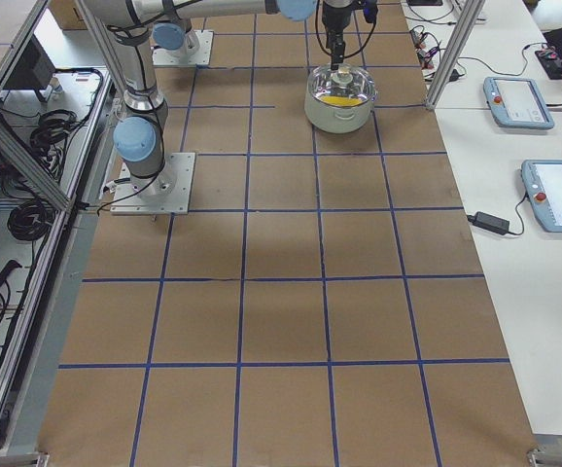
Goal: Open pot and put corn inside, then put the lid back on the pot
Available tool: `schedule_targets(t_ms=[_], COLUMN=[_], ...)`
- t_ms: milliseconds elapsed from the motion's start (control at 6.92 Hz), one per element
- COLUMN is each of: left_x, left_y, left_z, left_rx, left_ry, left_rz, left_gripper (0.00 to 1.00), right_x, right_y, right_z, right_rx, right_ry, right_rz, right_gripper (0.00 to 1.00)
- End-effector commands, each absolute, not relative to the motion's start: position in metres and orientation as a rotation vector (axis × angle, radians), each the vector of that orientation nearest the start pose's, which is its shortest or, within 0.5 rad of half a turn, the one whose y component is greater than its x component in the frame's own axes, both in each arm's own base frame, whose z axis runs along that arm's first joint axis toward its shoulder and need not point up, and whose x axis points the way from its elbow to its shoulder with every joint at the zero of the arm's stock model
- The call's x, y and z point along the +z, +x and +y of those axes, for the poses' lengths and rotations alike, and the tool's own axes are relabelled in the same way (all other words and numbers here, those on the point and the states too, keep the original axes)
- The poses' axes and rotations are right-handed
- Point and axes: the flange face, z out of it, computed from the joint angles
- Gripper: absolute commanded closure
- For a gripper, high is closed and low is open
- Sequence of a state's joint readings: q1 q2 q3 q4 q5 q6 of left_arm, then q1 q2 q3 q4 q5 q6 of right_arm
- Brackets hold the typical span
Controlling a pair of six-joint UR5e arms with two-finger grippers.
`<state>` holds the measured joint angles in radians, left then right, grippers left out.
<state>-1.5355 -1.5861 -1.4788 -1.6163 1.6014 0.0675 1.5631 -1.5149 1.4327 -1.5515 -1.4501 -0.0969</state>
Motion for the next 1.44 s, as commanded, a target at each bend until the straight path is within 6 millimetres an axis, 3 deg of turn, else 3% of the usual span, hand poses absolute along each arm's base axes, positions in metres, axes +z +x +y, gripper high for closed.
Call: schedule_targets(t_ms=[0, 144, 1300], left_x=[0.5203, 0.521, 0.5206], left_y=[-0.1125, -0.1125, -0.1116], left_z=[-0.5045, -0.5046, -0.5056], left_rx=[-0.043, -0.045, -0.048], left_ry=[0.049, 0.049, 0.04], left_rz=[3.109, 3.109, 3.107], left_gripper=[0.0, 0.0, 0.0], right_x=[0.5303, 0.5337, 0.5294], right_y=[0.1333, 0.1276, 0.1276], right_z=[-0.511, -0.512, -0.5111], right_rx=[-0.118, -0.148, -0.129], right_ry=[-0.169, -0.166, -0.13], right_rz=[3.093, 3.157, 3.159], right_gripper=[0.0, 0.0, 0.0])
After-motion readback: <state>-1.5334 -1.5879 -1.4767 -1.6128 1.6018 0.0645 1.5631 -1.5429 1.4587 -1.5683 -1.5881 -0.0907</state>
